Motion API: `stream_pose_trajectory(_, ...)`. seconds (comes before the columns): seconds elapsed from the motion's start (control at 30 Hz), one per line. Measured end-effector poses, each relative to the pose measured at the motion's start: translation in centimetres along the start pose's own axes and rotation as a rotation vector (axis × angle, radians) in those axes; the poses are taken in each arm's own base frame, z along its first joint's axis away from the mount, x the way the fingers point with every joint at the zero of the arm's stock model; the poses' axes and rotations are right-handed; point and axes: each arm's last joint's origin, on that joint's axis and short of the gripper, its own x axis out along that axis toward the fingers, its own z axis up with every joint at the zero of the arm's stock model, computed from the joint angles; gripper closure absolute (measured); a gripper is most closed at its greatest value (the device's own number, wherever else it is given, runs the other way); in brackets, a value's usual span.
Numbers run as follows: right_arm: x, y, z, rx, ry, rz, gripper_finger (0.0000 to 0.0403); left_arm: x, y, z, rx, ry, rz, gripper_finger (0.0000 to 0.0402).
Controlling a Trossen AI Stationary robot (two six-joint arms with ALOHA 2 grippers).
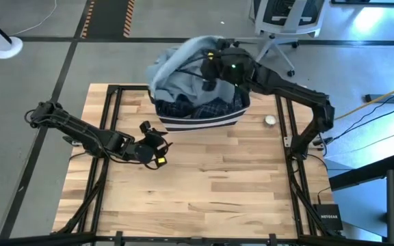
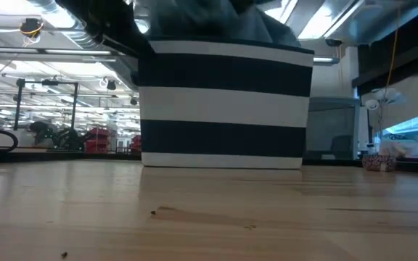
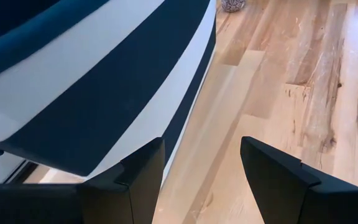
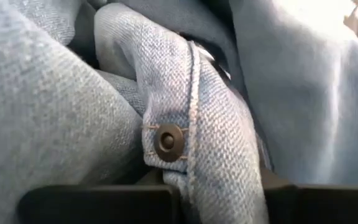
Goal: Sort clothes
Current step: Put the blue pants into the blue laundry bin
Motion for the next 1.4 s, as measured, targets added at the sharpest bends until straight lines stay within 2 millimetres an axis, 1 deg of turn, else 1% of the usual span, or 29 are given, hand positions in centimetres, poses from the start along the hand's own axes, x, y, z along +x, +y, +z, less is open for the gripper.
stream_pose_trajectory(0.1, 0.4, 0.3, -2.3, -0.08, 0.197, 0.051, 0.0354, 0.0, 0.1, -0.1, -0.01, 0.011, 0.004, 0.0194)
stream_pose_trajectory(0.2, 0.9, 0.8, -4.7, -0.129, 0.353, 0.121, 0.0353, 0.0, 0.0, -0.1, -0.03, 0.009, 0.003, 0.0194)
stream_pose_trajectory(0.27, 1.4, 1.8, -6.3, -0.138, 0.422, 0.182, 0.0354, 0.0, 0.0, -0.1, -0.04, 0.008, 0.003, 0.0194)
stream_pose_trajectory(0.4, 3.0, 4.6, -8.3, -0.118, 0.434, 0.277, 0.0352, 0.0, 0.0, -0.1, -0.051, 0.004, 0.001, 0.0194)
stream_pose_trajectory(0.47, 3.9, 6.2, -8.7, -0.103, 0.43, 0.297, 0.0344, 0.0, 0.0, -0.1, -0.051, 0.005, 0.002, 0.0194)
stream_pose_trajectory(0.57, 5.0, 7.7, -9.2, -0.071, 0.426, 0.345, 0.0326, 0.0, 0.0, -0.1, -0.052, 0.005, 0.002, 0.0194)
stream_pose_trajectory(0.67, 5.8, 8.8, -9.4, -0.06, 0.425, 0.384, 0.0301, 0.0, 0.0, -0.1, -0.049, 0.006, 0.003, 0.0194)
stream_pose_trajectory(0.73, 6.0, 9.2, -9.4, -0.069, 0.433, 0.403, 0.028, 0.1, 0.0, -0.1, -0.042, 0.01, 0.004, 0.0194)
stream_pose_trajectory(0.83, 5.5, 8.8, -8.6, -0.103, 0.429, 0.442, 0.0246, 0.3, -0.2, -0.3, -0.027, 0.028, -0.003, 0.0194)
stream_pose_trajectory(0.9, 4.5, 7.8, -7.5, -0.151, 0.428, 0.473, 0.0225, 0.4, -0.4, -0.5, -0.019, 0.051, -0.038, 0.0194)
stream_pose_trajectory(1.03, 1.7, 5.1, -4.4, -0.164, 0.388, 0.48, 0.0197, 0.4, -0.5, -0.7, -0.01, 0.074, -0.069, 0.0194)
stream_pose_trajectory(1.1, 0.2, 4.0, -3.1, -0.177, 0.382, 0.494, 0.019, 0.4, -0.5, -0.7, -0.012, 0.074, -0.068, 0.0194)
stream_pose_trajectory(1.3, -3.2, 2.0, -0.8, -0.221, 0.38, 0.518, 0.0187, 0.4, -0.5, -0.7, -0.032, 0.077, -0.066, 0.0194)
stream_pose_trajectory(1.33, -3.8, 1.7, -0.5, -0.237, 0.391, 0.498, 0.0187, 0.4, -0.5, -0.7, -0.038, 0.076, -0.066, 0.0194)
stream_pose_trajectory(1.4, -5.0, 0.8, -0.2, -0.275, 0.441, 0.396, 0.0187, 0.4, -0.5, -0.7, -0.049, 0.077, -0.067, 0.0194)
